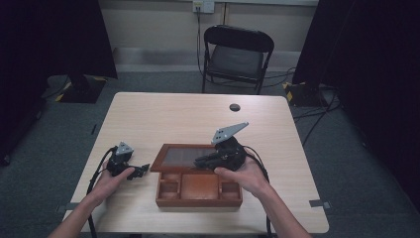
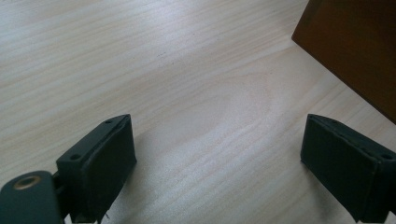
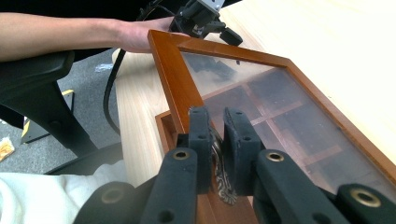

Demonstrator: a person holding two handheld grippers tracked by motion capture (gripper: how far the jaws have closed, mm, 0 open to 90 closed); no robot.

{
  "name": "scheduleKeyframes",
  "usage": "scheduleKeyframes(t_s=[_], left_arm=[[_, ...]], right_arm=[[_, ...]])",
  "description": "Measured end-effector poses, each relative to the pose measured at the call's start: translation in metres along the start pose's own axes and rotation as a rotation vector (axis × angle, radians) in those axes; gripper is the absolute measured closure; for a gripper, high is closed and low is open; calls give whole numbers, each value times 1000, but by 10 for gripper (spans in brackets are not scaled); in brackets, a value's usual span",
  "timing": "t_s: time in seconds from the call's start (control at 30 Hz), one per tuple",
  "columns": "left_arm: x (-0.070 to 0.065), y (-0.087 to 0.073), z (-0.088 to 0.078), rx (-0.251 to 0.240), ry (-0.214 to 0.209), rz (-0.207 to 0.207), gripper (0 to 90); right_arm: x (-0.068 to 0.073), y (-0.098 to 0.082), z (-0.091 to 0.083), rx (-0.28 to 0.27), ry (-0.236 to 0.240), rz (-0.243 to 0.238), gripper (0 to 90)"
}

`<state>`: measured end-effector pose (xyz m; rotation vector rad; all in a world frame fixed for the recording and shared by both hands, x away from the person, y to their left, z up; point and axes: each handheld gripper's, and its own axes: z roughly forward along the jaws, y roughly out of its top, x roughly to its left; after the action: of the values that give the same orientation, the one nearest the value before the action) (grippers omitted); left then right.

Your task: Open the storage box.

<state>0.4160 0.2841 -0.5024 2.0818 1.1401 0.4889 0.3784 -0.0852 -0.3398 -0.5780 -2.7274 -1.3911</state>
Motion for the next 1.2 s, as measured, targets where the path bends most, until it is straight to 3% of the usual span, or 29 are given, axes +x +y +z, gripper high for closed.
scheduleKeyframes(t_s=[1.2], left_arm=[[0,0,0,-1,-1,5,91]], right_arm=[[-4,13,-5,-9,-30,-5,824]])
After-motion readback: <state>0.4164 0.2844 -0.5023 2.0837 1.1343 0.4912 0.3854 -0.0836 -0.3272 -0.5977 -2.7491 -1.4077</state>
